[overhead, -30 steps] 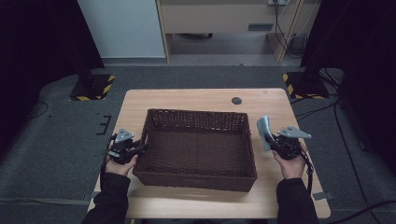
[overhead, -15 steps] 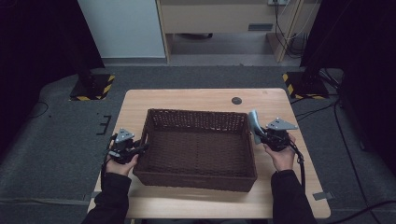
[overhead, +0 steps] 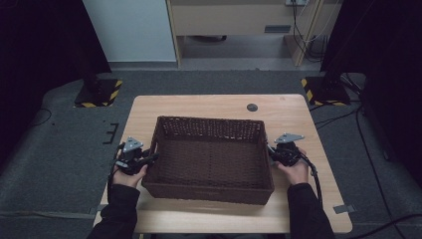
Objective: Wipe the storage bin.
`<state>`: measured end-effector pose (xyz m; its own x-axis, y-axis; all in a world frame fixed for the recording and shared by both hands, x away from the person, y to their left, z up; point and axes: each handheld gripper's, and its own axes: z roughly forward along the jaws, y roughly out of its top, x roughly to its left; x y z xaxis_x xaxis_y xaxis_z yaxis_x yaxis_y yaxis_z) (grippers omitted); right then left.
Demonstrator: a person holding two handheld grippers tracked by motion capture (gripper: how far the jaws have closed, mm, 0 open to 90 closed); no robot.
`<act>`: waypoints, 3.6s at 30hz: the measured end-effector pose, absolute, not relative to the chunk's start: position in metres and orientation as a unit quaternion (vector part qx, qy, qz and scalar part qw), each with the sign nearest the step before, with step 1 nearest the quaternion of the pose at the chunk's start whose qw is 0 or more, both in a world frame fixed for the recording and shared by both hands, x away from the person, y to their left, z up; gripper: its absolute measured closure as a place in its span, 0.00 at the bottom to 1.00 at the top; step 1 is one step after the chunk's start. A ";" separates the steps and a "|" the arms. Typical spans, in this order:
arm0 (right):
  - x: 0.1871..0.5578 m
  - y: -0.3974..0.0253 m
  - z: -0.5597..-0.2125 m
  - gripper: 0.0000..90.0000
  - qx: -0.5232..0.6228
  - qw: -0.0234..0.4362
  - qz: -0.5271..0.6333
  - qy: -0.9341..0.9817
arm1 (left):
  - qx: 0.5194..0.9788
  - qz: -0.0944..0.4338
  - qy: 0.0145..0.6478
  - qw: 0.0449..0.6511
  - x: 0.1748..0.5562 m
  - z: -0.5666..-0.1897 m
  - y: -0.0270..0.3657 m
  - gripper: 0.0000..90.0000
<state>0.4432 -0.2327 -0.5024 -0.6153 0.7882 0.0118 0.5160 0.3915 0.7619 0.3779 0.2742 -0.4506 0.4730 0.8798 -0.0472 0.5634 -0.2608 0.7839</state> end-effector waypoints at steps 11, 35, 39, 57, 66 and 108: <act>0.431 -0.239 -0.460 0.93 0.356 0.234 0.449 0.785 | 0.766 0.205 0.471 0.386 0.378 -0.451 0.274 0.74; 0.423 -0.247 -0.456 0.93 0.359 0.227 0.448 0.786 | 0.756 0.209 0.492 0.378 0.383 -0.450 0.269 0.77; 0.420 -0.240 -0.459 0.93 0.340 0.230 0.421 0.809 | 0.754 0.210 0.494 0.379 0.387 -0.450 0.268 0.76; 0.418 -0.235 -0.480 0.93 0.362 0.212 0.377 0.826 | 0.745 0.224 0.484 0.401 0.375 -0.443 0.276 0.52; 0.398 -0.233 -0.460 0.93 0.330 0.242 0.393 0.824 | 0.758 0.212 0.485 0.381 0.377 -0.450 0.272 0.60; 0.397 -0.229 -0.485 0.93 0.323 0.199 0.351 0.856 | 0.755 0.225 0.479 0.387 0.375 -0.447 0.277 0.57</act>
<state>0.3975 -0.2291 -0.4855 -0.7121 0.6928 -0.1140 0.4136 0.5451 0.7292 0.3750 0.2770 -0.4466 0.4404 0.8973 -0.0320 0.5494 -0.2411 0.8000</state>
